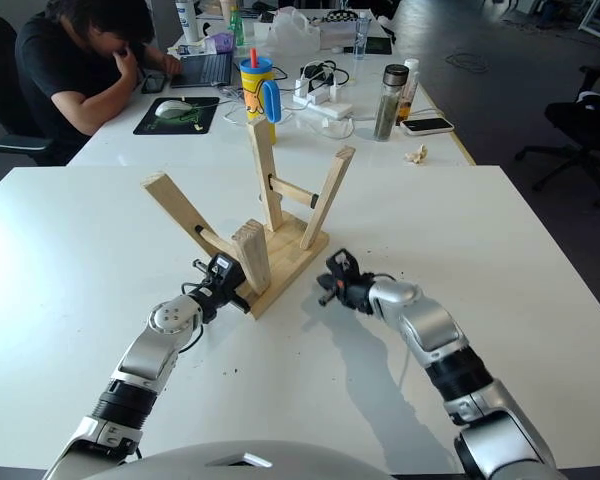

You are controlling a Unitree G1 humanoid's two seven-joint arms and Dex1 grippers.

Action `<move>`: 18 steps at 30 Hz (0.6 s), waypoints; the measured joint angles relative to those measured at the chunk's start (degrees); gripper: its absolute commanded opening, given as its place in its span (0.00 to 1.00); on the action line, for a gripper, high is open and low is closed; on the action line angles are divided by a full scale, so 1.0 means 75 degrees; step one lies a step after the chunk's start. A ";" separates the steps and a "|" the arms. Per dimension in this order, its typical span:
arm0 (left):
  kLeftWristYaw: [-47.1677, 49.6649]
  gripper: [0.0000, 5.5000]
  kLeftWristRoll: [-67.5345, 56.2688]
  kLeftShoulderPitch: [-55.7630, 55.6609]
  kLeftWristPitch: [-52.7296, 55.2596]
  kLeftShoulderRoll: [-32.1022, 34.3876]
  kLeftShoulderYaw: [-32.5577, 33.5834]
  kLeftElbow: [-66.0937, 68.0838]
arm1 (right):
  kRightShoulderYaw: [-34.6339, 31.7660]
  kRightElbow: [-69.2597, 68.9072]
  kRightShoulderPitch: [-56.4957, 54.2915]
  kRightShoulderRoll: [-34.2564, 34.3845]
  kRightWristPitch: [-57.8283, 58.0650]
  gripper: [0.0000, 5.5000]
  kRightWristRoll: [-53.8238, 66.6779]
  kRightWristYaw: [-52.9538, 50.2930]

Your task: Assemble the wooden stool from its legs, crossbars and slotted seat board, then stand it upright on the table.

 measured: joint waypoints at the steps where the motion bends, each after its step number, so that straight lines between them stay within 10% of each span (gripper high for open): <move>1: 0.0002 0.00 0.0000 0.0000 0.0032 0.0005 0.0008 0.0000 | 0.0004 -0.0246 0.0088 -0.0054 0.0178 0.00 0.0121 0.0262; 18: -0.0358 0.00 -0.0165 -0.0409 0.0504 0.0026 0.0237 0.0235 | 0.0828 -0.0401 0.0209 0.2047 0.1389 0.00 0.0977 0.1452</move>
